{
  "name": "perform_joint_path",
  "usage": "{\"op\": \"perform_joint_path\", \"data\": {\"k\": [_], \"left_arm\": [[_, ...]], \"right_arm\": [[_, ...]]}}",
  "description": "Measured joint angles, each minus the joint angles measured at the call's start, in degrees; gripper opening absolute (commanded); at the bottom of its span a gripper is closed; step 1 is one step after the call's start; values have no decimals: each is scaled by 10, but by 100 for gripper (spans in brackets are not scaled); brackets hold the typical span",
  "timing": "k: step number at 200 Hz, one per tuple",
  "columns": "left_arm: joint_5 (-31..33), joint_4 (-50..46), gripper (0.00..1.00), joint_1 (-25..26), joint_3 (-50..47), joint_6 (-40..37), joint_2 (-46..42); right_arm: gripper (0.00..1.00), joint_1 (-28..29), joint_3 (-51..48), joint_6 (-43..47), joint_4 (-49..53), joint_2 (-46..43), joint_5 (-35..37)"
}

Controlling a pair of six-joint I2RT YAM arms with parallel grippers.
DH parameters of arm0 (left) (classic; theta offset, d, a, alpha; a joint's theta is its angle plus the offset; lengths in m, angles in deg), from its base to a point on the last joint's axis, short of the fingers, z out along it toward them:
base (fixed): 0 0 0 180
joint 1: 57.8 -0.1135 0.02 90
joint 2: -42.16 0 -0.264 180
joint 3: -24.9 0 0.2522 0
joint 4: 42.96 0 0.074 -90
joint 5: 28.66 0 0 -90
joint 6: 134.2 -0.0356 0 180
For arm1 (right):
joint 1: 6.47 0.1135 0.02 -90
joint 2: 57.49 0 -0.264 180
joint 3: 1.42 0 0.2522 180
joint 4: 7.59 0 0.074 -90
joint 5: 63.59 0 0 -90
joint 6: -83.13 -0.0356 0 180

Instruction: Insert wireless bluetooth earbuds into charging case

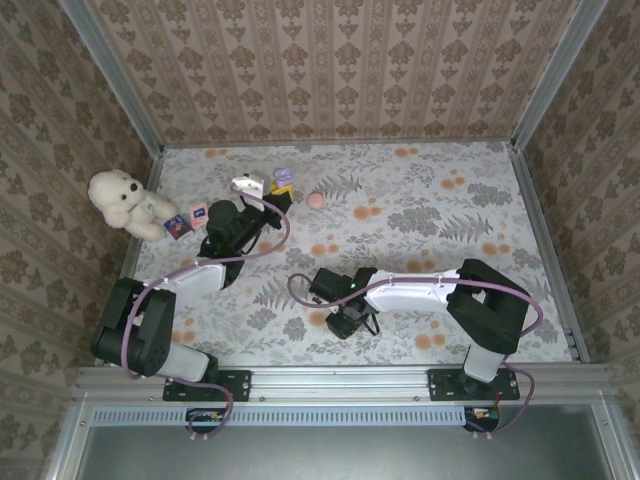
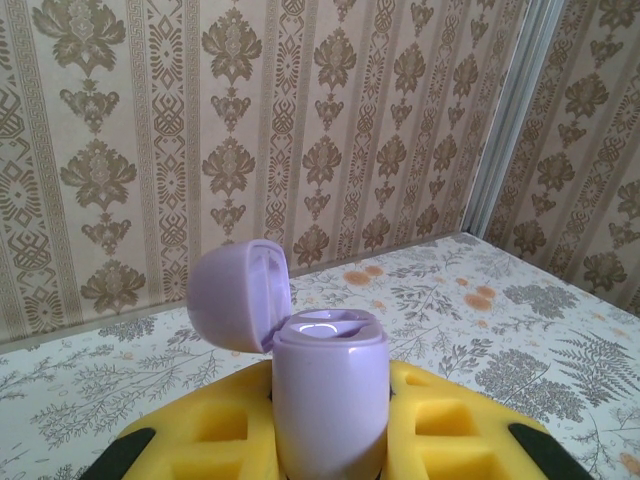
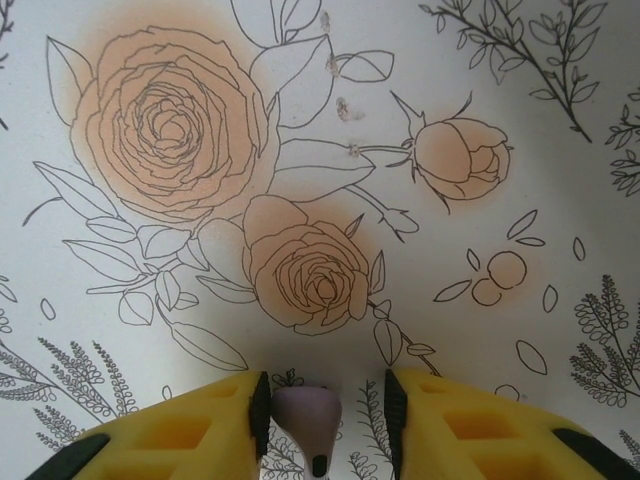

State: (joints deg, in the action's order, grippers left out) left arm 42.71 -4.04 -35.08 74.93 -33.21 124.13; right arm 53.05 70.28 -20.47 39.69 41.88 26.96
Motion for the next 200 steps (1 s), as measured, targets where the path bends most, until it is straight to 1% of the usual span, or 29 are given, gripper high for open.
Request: {"op": "perform_joint_path", "data": {"k": [24,37,105,131,166,200], "left_arm": [[-1,0,0,0,0,0,0],[-2,0,0,0,0,0,0],[-6,0,0,0,0,9,-3],[-11,0,0,0,0,10,-3],[-21,1,0,1,-5,10,-3],[-34,11,0,8,-12,10,-3]], "right_arm": [[27,1,0,-1,1,0,1],[24,2,0,-1,2,0,2],[22,3,0,-1,4,-7,14],[21,-5,0,0,4,-21,21],[20,-37,9,0,1,-47,28],[19,-84,19,0,-7,-83,39]]}}
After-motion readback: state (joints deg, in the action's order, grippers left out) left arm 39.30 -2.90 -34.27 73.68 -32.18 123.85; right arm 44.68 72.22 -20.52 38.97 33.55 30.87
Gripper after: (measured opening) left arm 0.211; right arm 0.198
